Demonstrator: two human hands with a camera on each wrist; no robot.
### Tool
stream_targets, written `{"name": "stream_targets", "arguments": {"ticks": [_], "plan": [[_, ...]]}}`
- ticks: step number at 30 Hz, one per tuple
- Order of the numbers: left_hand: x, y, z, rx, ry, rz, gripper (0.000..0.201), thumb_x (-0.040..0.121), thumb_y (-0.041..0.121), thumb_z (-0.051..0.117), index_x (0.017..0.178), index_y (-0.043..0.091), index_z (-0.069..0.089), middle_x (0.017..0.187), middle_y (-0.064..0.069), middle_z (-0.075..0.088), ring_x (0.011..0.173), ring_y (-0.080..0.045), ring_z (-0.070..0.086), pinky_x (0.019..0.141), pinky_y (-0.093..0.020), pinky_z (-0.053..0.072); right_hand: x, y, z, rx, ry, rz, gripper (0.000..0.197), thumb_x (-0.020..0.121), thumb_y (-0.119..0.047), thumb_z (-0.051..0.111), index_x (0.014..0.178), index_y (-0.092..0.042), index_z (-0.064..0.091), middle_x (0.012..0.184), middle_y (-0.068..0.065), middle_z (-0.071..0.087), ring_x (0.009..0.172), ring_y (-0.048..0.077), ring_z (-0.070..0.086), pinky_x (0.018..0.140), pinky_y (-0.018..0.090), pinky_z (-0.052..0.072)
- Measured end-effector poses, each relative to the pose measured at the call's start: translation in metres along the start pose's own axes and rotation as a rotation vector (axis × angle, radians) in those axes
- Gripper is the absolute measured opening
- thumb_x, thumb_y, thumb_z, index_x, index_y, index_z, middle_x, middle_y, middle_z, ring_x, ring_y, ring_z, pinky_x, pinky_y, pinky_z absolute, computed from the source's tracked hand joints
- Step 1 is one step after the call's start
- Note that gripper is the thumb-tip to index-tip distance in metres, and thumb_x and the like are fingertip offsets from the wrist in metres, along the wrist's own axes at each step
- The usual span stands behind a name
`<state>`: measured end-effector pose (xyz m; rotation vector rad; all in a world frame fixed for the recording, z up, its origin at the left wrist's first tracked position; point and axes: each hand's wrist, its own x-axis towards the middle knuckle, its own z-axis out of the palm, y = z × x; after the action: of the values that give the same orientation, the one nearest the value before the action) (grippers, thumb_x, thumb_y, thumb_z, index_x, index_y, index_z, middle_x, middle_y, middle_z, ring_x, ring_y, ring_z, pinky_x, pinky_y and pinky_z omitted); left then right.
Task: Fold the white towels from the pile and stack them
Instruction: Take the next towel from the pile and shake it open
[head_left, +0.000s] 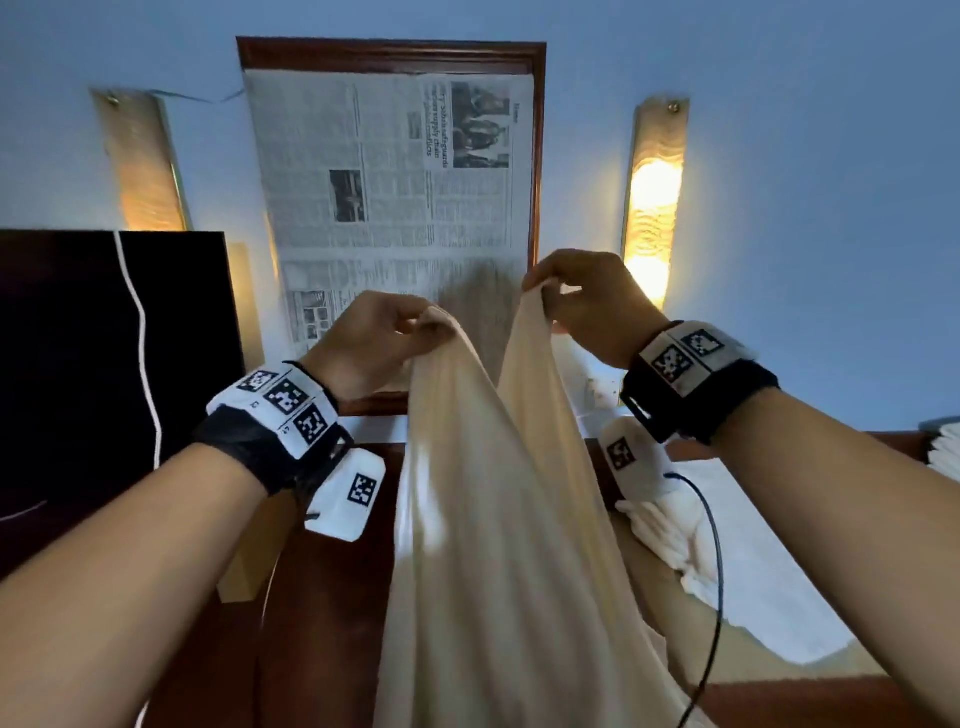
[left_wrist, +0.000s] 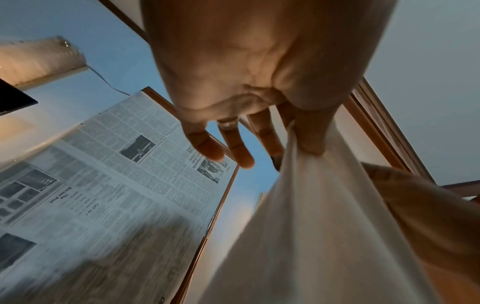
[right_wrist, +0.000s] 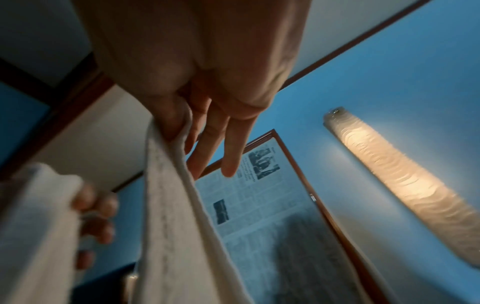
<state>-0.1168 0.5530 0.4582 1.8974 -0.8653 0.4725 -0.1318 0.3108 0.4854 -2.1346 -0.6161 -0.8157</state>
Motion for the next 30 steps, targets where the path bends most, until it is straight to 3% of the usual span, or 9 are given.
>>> {"name": "stream_targets", "arguments": {"ticks": [4, 8, 10, 13, 17, 22, 24, 27, 30], "plan": [[0.005, -0.009, -0.001, -0.019, 0.169, 0.022, 0.027, 0.092, 0.011, 0.070, 0.079, 0.035, 0.074, 0.079, 0.018, 0.073, 0.079, 0.003, 0.064, 0.077, -0.014, 0.048, 0.006, -0.030, 0.015, 0.127, -0.102, -0.063, 0.016, 0.097, -0.005, 0.052, 0.095, -0.011, 0.067, 0.084, -0.011, 0.064, 0.080, 0.003, 0.063, 0.075, 0.024, 0.057], [0.008, -0.009, 0.005, -0.183, 0.201, 0.047, 0.022, 0.087, 0.016, 0.073, 0.079, 0.036, 0.079, 0.083, 0.007, 0.076, 0.081, -0.007, 0.068, 0.077, -0.025, 0.054, 0.010, -0.039, 0.025, 0.187, -0.125, -0.036, 0.008, 0.095, -0.012, 0.062, 0.092, -0.018, 0.066, 0.077, -0.017, 0.065, 0.074, -0.004, 0.061, 0.061, 0.014, 0.050], [0.012, -0.005, 0.008, -0.260, 0.202, 0.040, 0.005, 0.080, 0.027, 0.075, 0.083, 0.028, 0.079, 0.087, 0.002, 0.077, 0.085, -0.012, 0.070, 0.081, -0.030, 0.056, 0.013, -0.038, 0.024, 0.180, -0.102, -0.012, 0.004, 0.090, -0.014, 0.068, 0.090, -0.018, 0.069, 0.077, -0.014, 0.067, 0.073, -0.002, 0.062, 0.063, 0.016, 0.048], [0.021, -0.006, 0.009, -0.356, 0.197, 0.044, 0.011, 0.075, 0.031, 0.075, 0.083, 0.025, 0.080, 0.092, -0.004, 0.077, 0.089, -0.018, 0.071, 0.084, -0.036, 0.056, 0.016, -0.038, 0.015, 0.147, -0.072, 0.001, 0.004, 0.089, -0.020, 0.071, 0.088, -0.018, 0.075, 0.077, -0.008, 0.070, 0.072, 0.005, 0.065, 0.070, 0.027, 0.053], [0.033, -0.003, 0.013, -0.437, 0.121, 0.079, 0.012, 0.079, 0.024, 0.073, 0.086, 0.017, 0.079, 0.091, -0.004, 0.077, 0.089, -0.018, 0.071, 0.082, -0.032, 0.056, 0.018, -0.043, 0.004, 0.133, -0.086, -0.031, 0.010, 0.092, -0.021, 0.068, 0.095, -0.017, 0.078, 0.084, -0.002, 0.074, 0.081, 0.017, 0.070, 0.077, 0.033, 0.059], [0.040, -0.003, 0.024, -0.538, 0.012, 0.111, 0.015, 0.082, 0.017, 0.067, 0.076, 0.023, 0.080, 0.080, 0.007, 0.074, 0.078, -0.008, 0.068, 0.071, -0.023, 0.053, 0.015, -0.046, -0.006, 0.070, -0.099, 0.006, 0.012, 0.094, -0.023, 0.067, 0.096, -0.018, 0.077, 0.086, -0.007, 0.074, 0.082, 0.009, 0.069, 0.076, 0.026, 0.056], [0.041, -0.004, 0.029, -0.541, -0.046, 0.100, 0.011, 0.080, 0.023, 0.070, 0.075, 0.025, 0.079, 0.079, 0.007, 0.073, 0.077, -0.011, 0.065, 0.071, -0.026, 0.052, 0.010, -0.047, -0.012, 0.059, -0.138, 0.038, 0.011, 0.094, -0.023, 0.065, 0.094, -0.021, 0.076, 0.085, -0.008, 0.073, 0.083, 0.009, 0.069, 0.073, 0.028, 0.058], [0.044, -0.005, 0.032, -0.549, -0.127, 0.077, 0.016, 0.072, 0.037, 0.081, 0.076, 0.021, 0.077, 0.080, 0.002, 0.072, 0.077, -0.017, 0.064, 0.072, -0.032, 0.054, -0.001, -0.046, -0.016, 0.065, -0.206, 0.084, 0.011, 0.095, -0.025, 0.064, 0.097, -0.022, 0.075, 0.090, -0.005, 0.073, 0.088, 0.022, 0.068, 0.071, 0.047, 0.060], [0.045, -0.004, 0.042, -0.568, -0.167, 0.042, 0.038, 0.058, 0.051, 0.090, 0.077, 0.022, 0.073, 0.084, -0.006, 0.069, 0.084, -0.033, 0.058, 0.078, -0.048, 0.049, -0.014, -0.045, -0.019, 0.102, -0.267, 0.127, 0.013, 0.097, -0.027, 0.060, 0.105, -0.024, 0.071, 0.094, -0.009, 0.071, 0.088, 0.013, 0.067, 0.069, 0.035, 0.056]]}}
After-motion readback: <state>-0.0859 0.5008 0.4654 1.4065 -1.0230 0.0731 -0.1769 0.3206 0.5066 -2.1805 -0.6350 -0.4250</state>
